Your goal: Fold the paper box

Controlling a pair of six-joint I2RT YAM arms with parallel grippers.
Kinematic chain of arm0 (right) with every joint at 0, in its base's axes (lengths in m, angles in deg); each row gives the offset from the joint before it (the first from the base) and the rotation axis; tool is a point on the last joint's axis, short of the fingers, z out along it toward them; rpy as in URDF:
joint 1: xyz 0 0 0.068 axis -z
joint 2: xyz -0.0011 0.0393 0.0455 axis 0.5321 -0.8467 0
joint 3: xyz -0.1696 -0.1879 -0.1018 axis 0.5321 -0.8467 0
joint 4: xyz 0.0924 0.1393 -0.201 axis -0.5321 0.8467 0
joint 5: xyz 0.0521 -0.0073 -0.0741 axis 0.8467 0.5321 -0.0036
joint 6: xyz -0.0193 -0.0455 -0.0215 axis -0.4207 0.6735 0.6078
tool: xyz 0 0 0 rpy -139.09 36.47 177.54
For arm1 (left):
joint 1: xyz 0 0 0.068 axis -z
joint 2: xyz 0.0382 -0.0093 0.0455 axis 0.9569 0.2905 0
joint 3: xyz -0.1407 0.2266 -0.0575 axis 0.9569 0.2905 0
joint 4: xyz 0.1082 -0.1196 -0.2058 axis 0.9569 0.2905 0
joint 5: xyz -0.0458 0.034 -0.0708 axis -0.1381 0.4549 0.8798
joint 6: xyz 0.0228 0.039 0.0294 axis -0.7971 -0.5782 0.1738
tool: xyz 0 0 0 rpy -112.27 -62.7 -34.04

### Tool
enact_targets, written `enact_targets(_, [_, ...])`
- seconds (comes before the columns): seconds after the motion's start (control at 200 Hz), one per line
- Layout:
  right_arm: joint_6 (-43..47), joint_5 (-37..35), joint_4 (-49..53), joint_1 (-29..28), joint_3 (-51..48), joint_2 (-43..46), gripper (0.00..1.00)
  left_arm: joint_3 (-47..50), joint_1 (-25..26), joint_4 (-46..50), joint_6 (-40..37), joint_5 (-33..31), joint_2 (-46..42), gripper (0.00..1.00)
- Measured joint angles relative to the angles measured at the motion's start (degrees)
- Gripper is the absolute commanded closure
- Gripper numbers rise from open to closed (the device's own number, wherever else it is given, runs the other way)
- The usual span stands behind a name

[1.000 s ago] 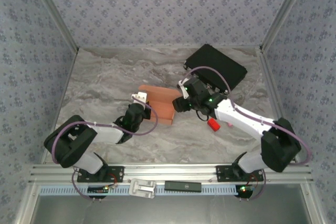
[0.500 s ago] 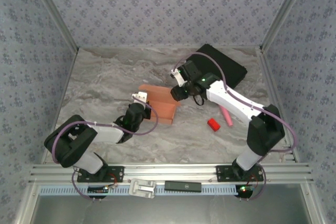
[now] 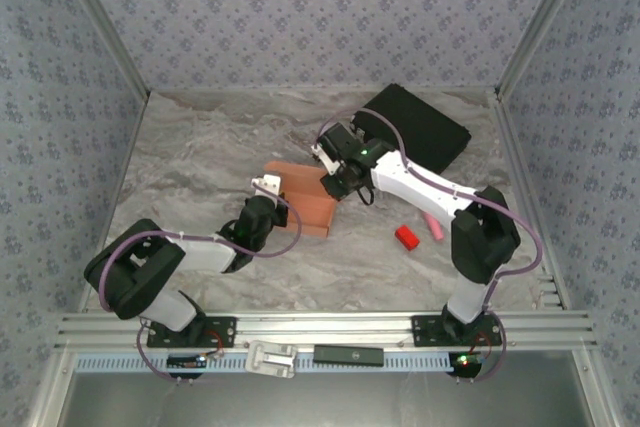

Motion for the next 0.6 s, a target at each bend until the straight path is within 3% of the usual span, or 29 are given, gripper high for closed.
enact_targets(0.21, [-2.5, -2.6, 0.2, -0.7, 0.1, -0.7, 0.91, -0.3, 0.0, 0.6, 0.0, 0.0, 0.0, 1.00])
enact_targets(0.295, [-4.0, -3.8, 0.1, -1.4, 0.0, -0.7, 1.00, -0.3, 0.0, 0.6, 0.0, 0.0, 0.0, 1.00])
enact_targets(0.37, [-5.3, -5.1, 0.0, -2.1, 0.0, -0.7, 1.00, -0.3, 0.0, 0.7, 0.2, -0.1, 0.0, 1.00])
enact_targets(0.4, [-5.6, -5.8, -0.2, -2.4, 0.0, -0.7, 1.00, -0.4, 0.0, 0.8, 0.2, -0.1, 0.0, 0.92])
enact_targets(0.47, [-5.7, -7.7, -0.9, -3.1, -0.4, -0.6, 1.00, -0.9, 0.0, 2.0, 0.6, 0.1, -0.2, 0.61])
enact_targets(0.6, [-5.2, -10.8, -3.1, -3.7, -2.3, 0.6, 1.00, -1.6, 0.1, 9.5, 3.2, 3.3, -4.0, 0.39])
